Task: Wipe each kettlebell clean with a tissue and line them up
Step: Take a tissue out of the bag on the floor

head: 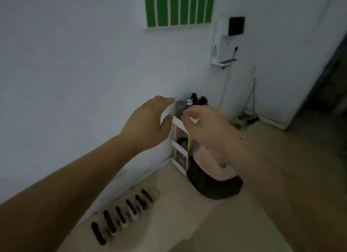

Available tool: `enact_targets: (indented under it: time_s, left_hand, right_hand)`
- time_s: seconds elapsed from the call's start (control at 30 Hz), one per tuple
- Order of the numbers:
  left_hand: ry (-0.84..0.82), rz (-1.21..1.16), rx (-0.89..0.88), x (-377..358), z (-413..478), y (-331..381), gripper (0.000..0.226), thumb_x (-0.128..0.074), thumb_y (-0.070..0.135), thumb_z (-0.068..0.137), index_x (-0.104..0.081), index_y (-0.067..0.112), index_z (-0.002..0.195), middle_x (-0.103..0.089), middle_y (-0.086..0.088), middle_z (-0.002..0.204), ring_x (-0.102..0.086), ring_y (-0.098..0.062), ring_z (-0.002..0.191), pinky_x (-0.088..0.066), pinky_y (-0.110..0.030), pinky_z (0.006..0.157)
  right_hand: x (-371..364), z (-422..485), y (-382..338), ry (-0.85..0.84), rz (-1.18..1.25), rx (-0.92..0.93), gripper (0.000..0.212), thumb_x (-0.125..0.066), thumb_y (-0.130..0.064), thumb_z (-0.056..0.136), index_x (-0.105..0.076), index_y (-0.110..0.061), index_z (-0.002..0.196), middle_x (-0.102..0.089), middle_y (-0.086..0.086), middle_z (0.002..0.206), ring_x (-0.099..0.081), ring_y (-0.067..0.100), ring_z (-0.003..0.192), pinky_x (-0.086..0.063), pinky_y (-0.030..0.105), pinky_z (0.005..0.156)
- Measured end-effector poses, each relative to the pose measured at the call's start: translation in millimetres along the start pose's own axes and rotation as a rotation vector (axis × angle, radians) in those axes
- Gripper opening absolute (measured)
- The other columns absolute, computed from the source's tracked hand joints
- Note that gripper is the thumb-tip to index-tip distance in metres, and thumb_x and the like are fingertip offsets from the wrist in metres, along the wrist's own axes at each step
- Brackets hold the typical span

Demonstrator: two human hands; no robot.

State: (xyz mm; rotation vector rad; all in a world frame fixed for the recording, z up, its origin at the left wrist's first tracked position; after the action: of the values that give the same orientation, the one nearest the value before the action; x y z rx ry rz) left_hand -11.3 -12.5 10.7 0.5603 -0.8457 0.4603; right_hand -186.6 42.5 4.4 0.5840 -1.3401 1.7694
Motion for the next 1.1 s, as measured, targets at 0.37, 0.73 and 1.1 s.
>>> enact_targets:
  time_s: [0.37, 0.73, 1.1]
  left_hand:
    - [-0.520, -0.403, -0.297, -191.5, -165.4, 177.8, 0.035, -0.059, 0.019, 0.094, -0.067, 0.008, 0.126, -0.069, -0.008, 0.121, -0.066, -0.026, 0.110, -0.047, -0.031, 0.097]
    - [-0.984, -0.640, -0.750, -212.4, -400.2, 513.9, 0.026, -0.056, 0.021, 0.094, -0.068, 0.020, 0.116, -0.068, 0.009, 0.109, -0.063, -0.012, 0.102, -0.046, -0.023, 0.084]
    - [-1.353, -0.667, -1.040, -186.5, -646.6, 792.6, 0.035, -0.054, 0.028, 0.099, -0.059, 0.023, 0.133, -0.060, 0.014, 0.129, -0.057, -0.005, 0.118, -0.044, -0.021, 0.099]
  right_hand:
    - [-5.7, -341.8, 101.3, 0.140, -0.089, -0.810, 0.022, -0.060, -0.033, 0.098, -0.076, -0.024, 0.110, -0.076, -0.002, 0.100, -0.068, 0.020, 0.097, -0.050, 0.027, 0.080]
    - [73.2, -762.9, 60.6, 0.512, -0.065, -1.477, 0.027, -0.052, -0.044, 0.095, -0.069, -0.035, 0.113, -0.066, -0.010, 0.073, -0.067, 0.018, 0.083, -0.058, 0.035, 0.080]
    - [140.3, -1122.6, -1.2, 0.942, 0.006, -1.894, 0.025, -0.054, -0.042, 0.096, -0.072, -0.030, 0.108, -0.070, -0.013, 0.081, -0.067, 0.014, 0.080, -0.055, 0.029, 0.075]
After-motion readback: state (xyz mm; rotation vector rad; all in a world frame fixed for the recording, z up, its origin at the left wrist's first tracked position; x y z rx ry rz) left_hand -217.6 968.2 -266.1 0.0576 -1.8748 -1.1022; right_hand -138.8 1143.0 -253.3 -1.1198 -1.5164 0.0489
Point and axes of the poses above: each hand's wrist, its own z-axis towards the middle knuckle, its own x-axis out of the back of the hand, y = z × x, the point moved 2 cm from there along z, towards the middle knuckle
